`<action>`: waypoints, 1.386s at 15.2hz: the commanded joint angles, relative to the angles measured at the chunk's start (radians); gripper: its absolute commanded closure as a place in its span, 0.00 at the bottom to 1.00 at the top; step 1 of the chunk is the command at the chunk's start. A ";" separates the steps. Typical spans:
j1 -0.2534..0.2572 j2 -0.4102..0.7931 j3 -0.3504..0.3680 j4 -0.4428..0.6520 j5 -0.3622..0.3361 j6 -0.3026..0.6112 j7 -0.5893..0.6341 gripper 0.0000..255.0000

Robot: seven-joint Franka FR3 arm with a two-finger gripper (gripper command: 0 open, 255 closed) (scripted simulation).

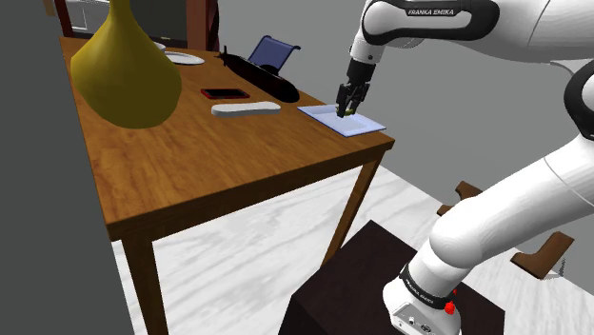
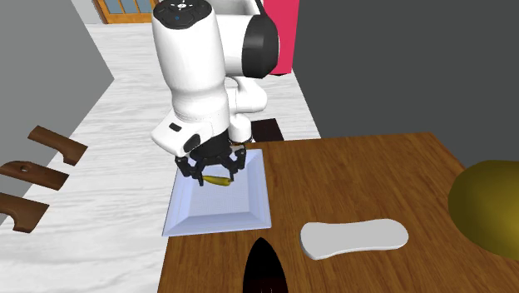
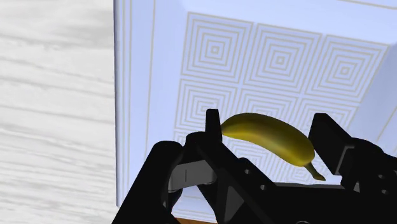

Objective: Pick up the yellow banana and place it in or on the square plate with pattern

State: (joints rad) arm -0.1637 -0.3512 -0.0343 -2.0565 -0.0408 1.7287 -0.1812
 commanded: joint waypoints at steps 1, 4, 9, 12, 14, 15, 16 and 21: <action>0.000 -0.001 0.001 -0.019 0.000 0.019 0.002 1.00; 0.000 -0.001 0.001 -0.019 0.000 0.019 0.002 1.00; 0.000 -0.001 0.001 -0.019 0.000 0.019 0.002 0.00; 0.000 -0.001 0.001 -0.019 0.000 0.019 0.002 0.00; 0.000 -0.001 0.001 -0.019 0.000 0.019 0.002 0.00; 0.001 0.001 0.001 0.016 0.001 -0.015 0.001 0.00; 0.001 0.005 0.002 0.053 0.001 -0.048 0.001 0.00; 0.002 0.014 0.004 0.123 0.002 -0.108 0.001 0.00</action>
State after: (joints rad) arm -0.1619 -0.3385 -0.0308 -1.9382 -0.0389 1.6243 -0.1807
